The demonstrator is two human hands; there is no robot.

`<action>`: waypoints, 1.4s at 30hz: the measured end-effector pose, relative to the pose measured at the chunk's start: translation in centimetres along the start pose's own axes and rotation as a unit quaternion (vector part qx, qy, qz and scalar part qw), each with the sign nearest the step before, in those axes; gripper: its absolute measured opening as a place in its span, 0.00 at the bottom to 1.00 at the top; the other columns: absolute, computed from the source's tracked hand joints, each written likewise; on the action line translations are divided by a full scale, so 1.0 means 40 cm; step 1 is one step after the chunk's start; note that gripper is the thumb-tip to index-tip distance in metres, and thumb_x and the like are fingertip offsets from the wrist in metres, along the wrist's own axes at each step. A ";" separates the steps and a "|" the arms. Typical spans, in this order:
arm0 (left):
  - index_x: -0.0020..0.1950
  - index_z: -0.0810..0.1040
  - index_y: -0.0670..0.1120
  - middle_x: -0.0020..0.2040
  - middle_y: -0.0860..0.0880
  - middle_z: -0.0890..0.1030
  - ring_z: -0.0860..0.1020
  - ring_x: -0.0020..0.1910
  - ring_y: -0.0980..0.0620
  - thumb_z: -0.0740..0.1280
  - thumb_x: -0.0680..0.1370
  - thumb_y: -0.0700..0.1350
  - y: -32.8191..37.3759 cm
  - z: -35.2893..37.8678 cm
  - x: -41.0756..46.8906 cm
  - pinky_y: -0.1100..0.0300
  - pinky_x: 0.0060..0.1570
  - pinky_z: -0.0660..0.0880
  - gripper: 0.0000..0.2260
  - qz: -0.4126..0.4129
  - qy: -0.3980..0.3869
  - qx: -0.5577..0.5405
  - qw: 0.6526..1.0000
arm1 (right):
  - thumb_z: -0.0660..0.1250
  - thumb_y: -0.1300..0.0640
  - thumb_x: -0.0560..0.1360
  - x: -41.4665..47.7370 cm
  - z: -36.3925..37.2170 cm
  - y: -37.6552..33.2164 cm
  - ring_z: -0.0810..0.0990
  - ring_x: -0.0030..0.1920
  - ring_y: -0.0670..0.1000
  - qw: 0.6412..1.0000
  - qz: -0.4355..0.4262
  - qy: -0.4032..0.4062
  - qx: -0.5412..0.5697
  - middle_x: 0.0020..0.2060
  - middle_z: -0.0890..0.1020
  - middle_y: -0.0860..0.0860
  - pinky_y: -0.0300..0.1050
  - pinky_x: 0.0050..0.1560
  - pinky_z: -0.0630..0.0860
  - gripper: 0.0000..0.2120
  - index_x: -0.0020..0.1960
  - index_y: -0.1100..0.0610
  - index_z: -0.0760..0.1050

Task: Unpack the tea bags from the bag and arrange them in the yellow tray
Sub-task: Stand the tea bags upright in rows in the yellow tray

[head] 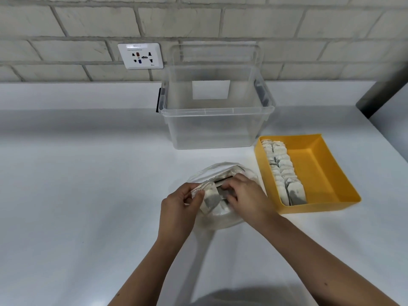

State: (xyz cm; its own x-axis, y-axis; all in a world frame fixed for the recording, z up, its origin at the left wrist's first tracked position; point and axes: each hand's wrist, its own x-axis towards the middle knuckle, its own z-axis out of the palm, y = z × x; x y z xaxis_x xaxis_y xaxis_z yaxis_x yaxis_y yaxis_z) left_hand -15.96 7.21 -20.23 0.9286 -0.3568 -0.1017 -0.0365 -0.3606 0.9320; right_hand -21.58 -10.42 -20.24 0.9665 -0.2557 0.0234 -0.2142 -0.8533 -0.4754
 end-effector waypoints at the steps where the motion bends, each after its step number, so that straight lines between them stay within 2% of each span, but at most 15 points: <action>1: 0.46 0.83 0.56 0.35 0.46 0.82 0.70 0.29 0.56 0.70 0.78 0.45 -0.003 -0.004 0.004 0.67 0.31 0.66 0.05 0.000 -0.001 0.002 1.000 | 0.68 0.56 0.74 0.000 0.004 0.002 0.80 0.51 0.53 0.999 0.005 -0.028 -0.040 0.56 0.77 0.49 0.50 0.51 0.78 0.12 0.58 0.54 0.78; 5: 0.46 0.83 0.57 0.35 0.46 0.82 0.71 0.29 0.56 0.70 0.78 0.45 -0.013 -0.012 0.020 0.67 0.31 0.67 0.05 0.003 -0.003 0.008 1.000 | 0.64 0.52 0.76 0.006 0.008 -0.003 0.79 0.55 0.52 0.992 -0.007 -0.057 -0.108 0.61 0.73 0.46 0.48 0.50 0.78 0.16 0.63 0.50 0.74; 8: 0.47 0.83 0.55 0.35 0.45 0.82 0.71 0.28 0.55 0.71 0.78 0.45 -0.011 -0.014 0.023 0.67 0.31 0.67 0.05 0.008 -0.009 0.009 1.000 | 0.60 0.51 0.78 0.007 0.008 -0.011 0.80 0.51 0.52 0.991 -0.022 -0.032 -0.127 0.57 0.75 0.46 0.45 0.47 0.77 0.13 0.59 0.50 0.78; 10: 0.47 0.83 0.56 0.36 0.46 0.83 0.75 0.32 0.48 0.71 0.78 0.45 -0.007 -0.015 0.025 0.67 0.32 0.68 0.05 0.009 -0.008 0.007 1.000 | 0.60 0.51 0.79 -0.002 0.004 -0.012 0.80 0.49 0.52 0.993 -0.025 -0.004 -0.115 0.54 0.77 0.47 0.43 0.43 0.74 0.12 0.55 0.52 0.80; 13: 0.47 0.83 0.55 0.37 0.46 0.84 0.80 0.38 0.45 0.71 0.78 0.45 0.007 -0.013 0.024 0.63 0.35 0.72 0.04 0.009 0.007 -0.009 1.000 | 0.66 0.56 0.75 -0.029 -0.015 -0.009 0.77 0.41 0.47 0.997 -0.010 0.077 0.013 0.46 0.79 0.47 0.37 0.38 0.67 0.05 0.47 0.55 0.79; 15: 0.47 0.83 0.54 0.38 0.48 0.85 0.81 0.39 0.44 0.70 0.78 0.46 0.022 -0.004 0.016 0.57 0.40 0.75 0.03 0.017 0.016 -0.021 1.000 | 0.68 0.60 0.73 -0.051 -0.027 -0.001 0.74 0.36 0.44 0.989 0.013 0.106 0.106 0.38 0.78 0.45 0.35 0.36 0.67 0.01 0.44 0.56 0.77; 18: 0.47 0.83 0.54 0.37 0.49 0.85 0.82 0.40 0.44 0.70 0.78 0.46 0.043 0.014 -0.003 0.51 0.44 0.77 0.03 0.023 0.021 -0.027 0.999 | 0.66 0.63 0.75 -0.081 -0.043 0.006 0.78 0.31 0.46 0.958 0.097 0.057 0.265 0.32 0.77 0.44 0.46 0.36 0.79 0.06 0.50 0.54 0.77; 20: 0.47 0.83 0.55 0.37 0.47 0.85 0.82 0.40 0.41 0.70 0.78 0.47 0.058 0.036 -0.018 0.47 0.46 0.78 0.04 0.026 0.022 -0.031 0.999 | 0.64 0.65 0.77 -0.098 -0.063 0.020 0.80 0.31 0.52 0.918 0.138 0.030 0.370 0.30 0.77 0.45 0.51 0.36 0.82 0.10 0.55 0.55 0.78; 23: 0.46 0.83 0.55 0.37 0.47 0.84 0.82 0.40 0.41 0.70 0.78 0.46 0.082 0.076 -0.037 0.48 0.44 0.78 0.04 0.031 0.029 -0.034 0.999 | 0.65 0.65 0.78 -0.123 -0.121 0.042 0.80 0.29 0.54 0.872 0.173 0.016 0.458 0.28 0.80 0.53 0.47 0.35 0.80 0.06 0.52 0.59 0.79; 26: 0.46 0.83 0.54 0.37 0.48 0.84 0.82 0.39 0.43 0.70 0.79 0.45 0.116 0.128 -0.053 0.52 0.44 0.77 0.05 0.039 0.024 -0.050 0.998 | 0.66 0.61 0.78 -0.152 -0.196 0.090 0.79 0.27 0.52 0.856 0.173 0.032 0.487 0.29 0.80 0.58 0.40 0.32 0.77 0.05 0.49 0.63 0.78; 29: 0.47 0.83 0.53 0.38 0.51 0.85 0.83 0.40 0.46 0.70 0.78 0.44 0.149 0.186 -0.049 0.53 0.46 0.77 0.04 0.052 0.018 -0.053 0.997 | 0.66 0.59 0.78 -0.161 -0.284 0.179 0.80 0.28 0.51 0.881 0.167 0.086 0.434 0.30 0.81 0.56 0.39 0.33 0.77 0.04 0.48 0.60 0.77; 33: 0.45 0.82 0.54 0.37 0.49 0.84 0.82 0.39 0.45 0.70 0.78 0.45 0.185 0.255 -0.032 0.47 0.46 0.78 0.04 0.081 0.004 -0.028 0.996 | 0.68 0.59 0.77 -0.127 -0.359 0.314 0.82 0.31 0.52 0.943 0.148 0.141 0.263 0.32 0.83 0.55 0.46 0.38 0.81 0.04 0.45 0.57 0.79; 36: 0.45 0.82 0.57 0.35 0.44 0.82 0.81 0.38 0.41 0.71 0.78 0.47 0.198 0.297 -0.017 0.47 0.43 0.77 0.05 0.093 -0.014 0.003 0.996 | 0.67 0.58 0.77 -0.074 -0.363 0.377 0.83 0.39 0.54 0.975 0.120 0.154 0.109 0.39 0.84 0.53 0.49 0.44 0.80 0.04 0.48 0.57 0.81; 38: 0.47 0.82 0.59 0.36 0.42 0.82 0.81 0.39 0.39 0.70 0.78 0.49 0.206 0.319 -0.007 0.44 0.44 0.77 0.04 0.094 -0.030 0.010 0.995 | 0.65 0.57 0.78 -0.035 -0.355 0.394 0.82 0.44 0.55 0.980 0.113 0.158 0.030 0.43 0.84 0.53 0.45 0.43 0.77 0.06 0.50 0.57 0.80; 42: 0.47 0.83 0.57 0.36 0.40 0.81 0.80 0.39 0.38 0.70 0.78 0.47 0.221 0.352 0.005 0.44 0.43 0.76 0.04 0.100 -0.044 0.013 0.994 | 0.62 0.56 0.80 0.039 -0.329 0.407 0.80 0.48 0.56 0.983 0.135 0.125 0.009 0.48 0.83 0.56 0.43 0.44 0.74 0.09 0.52 0.58 0.79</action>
State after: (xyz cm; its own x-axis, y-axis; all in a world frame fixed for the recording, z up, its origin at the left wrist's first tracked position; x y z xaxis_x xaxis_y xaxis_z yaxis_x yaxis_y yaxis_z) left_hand -21.30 -8.18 -16.89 0.8658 -0.4976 0.0529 -0.2269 -0.2962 0.9278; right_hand -25.43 -30.67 -16.37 0.8092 -0.5776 0.1079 -0.4537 -0.7309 -0.5099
